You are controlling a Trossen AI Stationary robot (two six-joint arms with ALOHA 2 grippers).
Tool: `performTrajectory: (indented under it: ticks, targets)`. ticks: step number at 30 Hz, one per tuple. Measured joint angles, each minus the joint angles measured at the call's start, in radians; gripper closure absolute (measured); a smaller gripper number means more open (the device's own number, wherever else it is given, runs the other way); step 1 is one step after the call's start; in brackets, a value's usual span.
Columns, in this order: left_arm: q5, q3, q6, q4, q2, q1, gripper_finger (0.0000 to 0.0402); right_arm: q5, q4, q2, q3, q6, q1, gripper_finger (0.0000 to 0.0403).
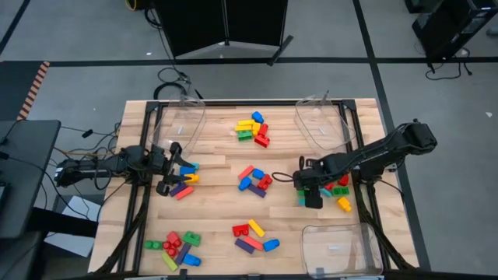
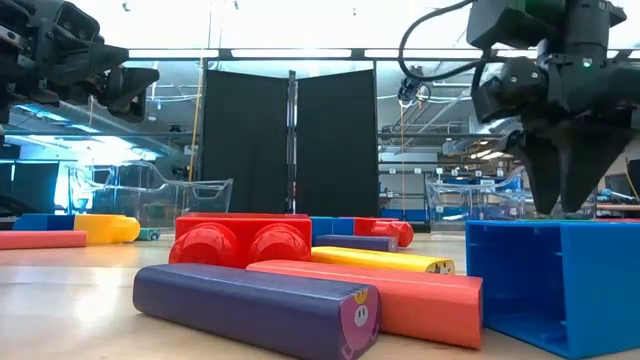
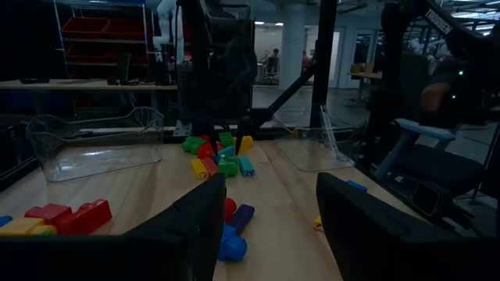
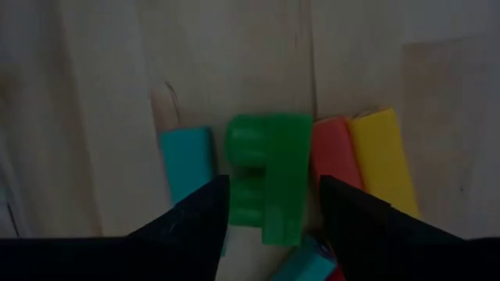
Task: Sort blocks by size
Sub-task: Put the green 2 stud game piece into the top right transparent bin
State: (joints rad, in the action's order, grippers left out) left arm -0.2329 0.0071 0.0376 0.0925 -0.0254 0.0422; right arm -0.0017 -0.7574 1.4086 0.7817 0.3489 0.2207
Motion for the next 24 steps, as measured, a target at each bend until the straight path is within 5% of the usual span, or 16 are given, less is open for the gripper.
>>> performTrajectory:
  ticks: [24]
  targets:
    - [0.001, 0.0, 0.0, 0.0, 0.0, 0.0, 0.0193, 0.009, 0.217, 0.0, -0.16, 0.008, 0.0, 0.0194]
